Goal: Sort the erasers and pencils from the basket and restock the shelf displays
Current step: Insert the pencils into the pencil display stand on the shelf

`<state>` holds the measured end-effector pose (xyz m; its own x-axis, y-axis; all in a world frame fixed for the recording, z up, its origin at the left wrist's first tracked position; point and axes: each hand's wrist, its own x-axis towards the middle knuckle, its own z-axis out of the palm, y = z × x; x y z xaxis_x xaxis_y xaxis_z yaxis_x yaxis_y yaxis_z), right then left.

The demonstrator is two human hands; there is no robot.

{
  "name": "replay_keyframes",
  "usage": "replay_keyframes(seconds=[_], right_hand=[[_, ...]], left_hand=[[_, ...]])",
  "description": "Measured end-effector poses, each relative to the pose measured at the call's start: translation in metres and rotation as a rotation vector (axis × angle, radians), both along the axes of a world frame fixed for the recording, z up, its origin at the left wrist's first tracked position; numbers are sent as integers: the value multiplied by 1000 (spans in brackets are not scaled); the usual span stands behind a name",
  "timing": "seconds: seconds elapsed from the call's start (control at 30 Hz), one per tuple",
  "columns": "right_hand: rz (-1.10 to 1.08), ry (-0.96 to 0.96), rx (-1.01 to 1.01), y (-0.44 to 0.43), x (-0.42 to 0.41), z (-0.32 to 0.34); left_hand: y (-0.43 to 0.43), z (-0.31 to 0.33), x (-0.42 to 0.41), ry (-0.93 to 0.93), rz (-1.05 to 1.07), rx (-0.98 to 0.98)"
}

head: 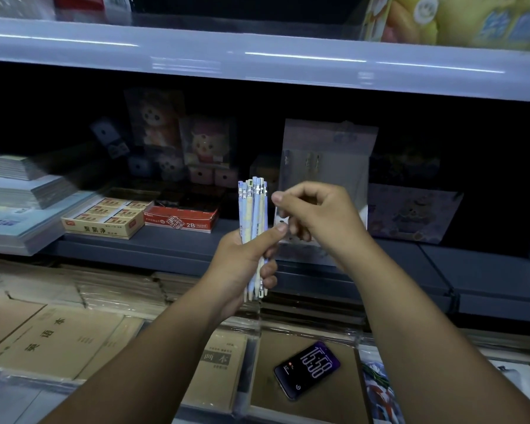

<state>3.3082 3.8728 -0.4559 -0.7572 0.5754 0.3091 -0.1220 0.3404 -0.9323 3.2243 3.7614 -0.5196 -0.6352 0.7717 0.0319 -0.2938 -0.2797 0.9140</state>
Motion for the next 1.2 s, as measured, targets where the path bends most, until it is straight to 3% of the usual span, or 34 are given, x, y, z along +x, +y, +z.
replay_keyframes(seconds=[0.2,0.37,0.8,1.0,1.2], right_hand=[[-41,-132,205,-11,1,-3],[-92,-208,183,-10,2,-2],[74,-134,-261,0,9,-2],[153,-19,-356,5,7,-6],[192,-49,-440,10,8,-11]], left_hand=[[4,1,10,119,99,-89],[7,2,14,178,144,-116],[5,5,15,111,-4,-6],[5,6,11,31,-42,26],[1,2,6,48,-17,24]])
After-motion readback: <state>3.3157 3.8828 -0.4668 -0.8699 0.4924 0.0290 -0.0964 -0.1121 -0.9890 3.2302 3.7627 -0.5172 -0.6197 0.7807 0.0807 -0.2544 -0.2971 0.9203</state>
